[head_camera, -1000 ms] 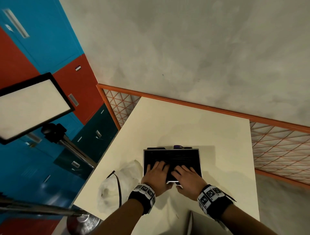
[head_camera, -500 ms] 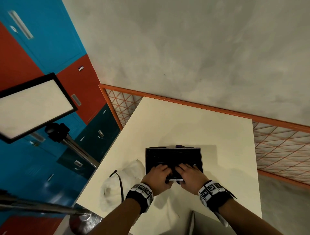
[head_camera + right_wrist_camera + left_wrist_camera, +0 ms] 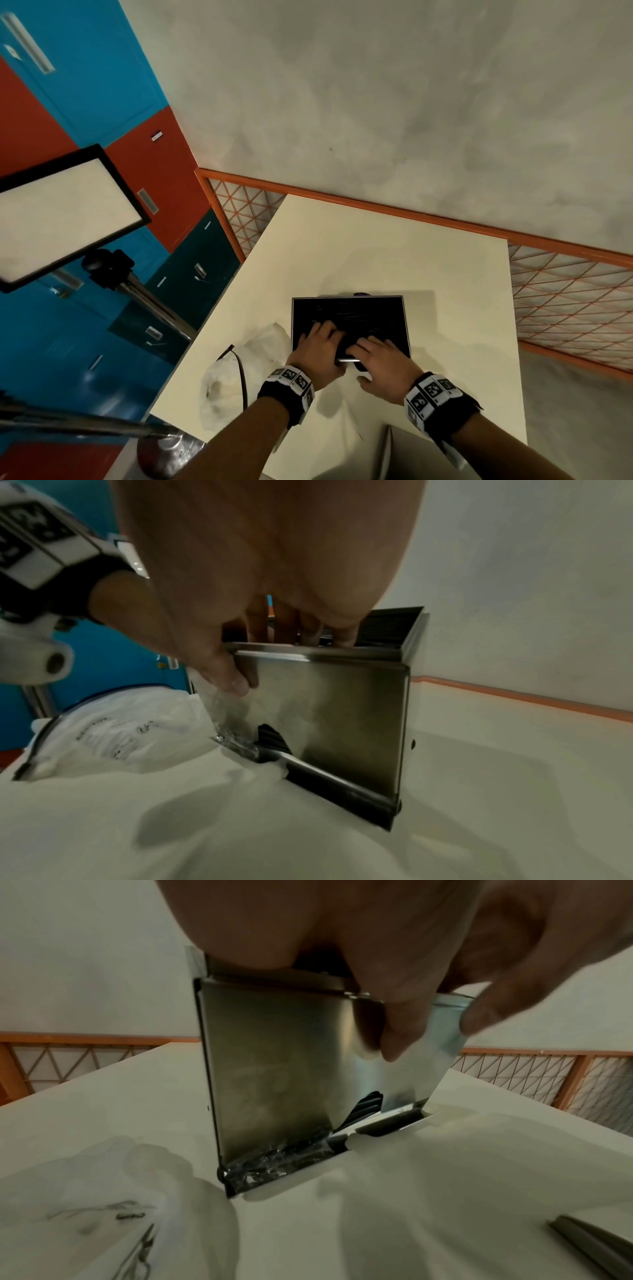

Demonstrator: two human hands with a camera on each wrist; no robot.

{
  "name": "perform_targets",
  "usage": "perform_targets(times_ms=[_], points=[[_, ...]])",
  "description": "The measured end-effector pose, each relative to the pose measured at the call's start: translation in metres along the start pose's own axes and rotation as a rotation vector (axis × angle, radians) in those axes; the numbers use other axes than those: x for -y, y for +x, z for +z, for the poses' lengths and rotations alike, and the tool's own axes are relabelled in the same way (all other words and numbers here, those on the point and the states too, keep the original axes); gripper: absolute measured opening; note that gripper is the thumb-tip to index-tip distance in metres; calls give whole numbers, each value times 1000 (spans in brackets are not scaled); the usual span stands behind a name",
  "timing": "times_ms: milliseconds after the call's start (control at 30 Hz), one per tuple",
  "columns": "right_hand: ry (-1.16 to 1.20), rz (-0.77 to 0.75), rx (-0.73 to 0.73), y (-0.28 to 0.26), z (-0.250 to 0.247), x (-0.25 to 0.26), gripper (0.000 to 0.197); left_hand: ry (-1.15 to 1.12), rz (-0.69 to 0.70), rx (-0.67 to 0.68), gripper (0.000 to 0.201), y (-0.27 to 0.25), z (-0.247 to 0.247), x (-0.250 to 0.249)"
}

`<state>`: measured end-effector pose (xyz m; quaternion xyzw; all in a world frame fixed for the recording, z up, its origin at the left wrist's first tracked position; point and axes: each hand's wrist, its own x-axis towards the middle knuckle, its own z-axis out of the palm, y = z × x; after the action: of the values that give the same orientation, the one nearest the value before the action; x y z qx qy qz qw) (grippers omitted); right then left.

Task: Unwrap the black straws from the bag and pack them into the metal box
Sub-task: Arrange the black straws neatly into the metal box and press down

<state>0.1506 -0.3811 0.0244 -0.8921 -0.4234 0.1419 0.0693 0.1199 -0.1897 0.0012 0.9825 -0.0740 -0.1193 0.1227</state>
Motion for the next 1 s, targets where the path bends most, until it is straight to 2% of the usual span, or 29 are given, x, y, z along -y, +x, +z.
perform_targets(times_ms=[100, 233, 333, 400, 500, 667, 900, 1000], points=[[-27, 58, 95, 2, 2, 3, 55, -46, -4, -10, 60, -1, -1, 2], [-28, 108, 127, 8, 2, 1, 56, -129, 29, -82, 41, -6, -2, 3], [74, 160, 124, 9, 0, -5, 58, -208, 18, -52, 29, -9, 0, 5], [167, 185, 116, 7, -3, -12, 59, -167, 22, -32, 25, -9, 4, 6], [254, 194, 98, 6, -10, -16, 57, -90, -10, 5, 28, -11, 8, 4], [242, 133, 35, 3, -12, -12, 45, -169, -69, 3, 33, -7, 6, 2], [97, 149, 215, 6, -3, -4, 56, -186, -59, -15, 47, -4, 6, 6], [129, 186, 250, 10, -4, -6, 63, -192, -68, -24, 47, -5, 6, 5]])
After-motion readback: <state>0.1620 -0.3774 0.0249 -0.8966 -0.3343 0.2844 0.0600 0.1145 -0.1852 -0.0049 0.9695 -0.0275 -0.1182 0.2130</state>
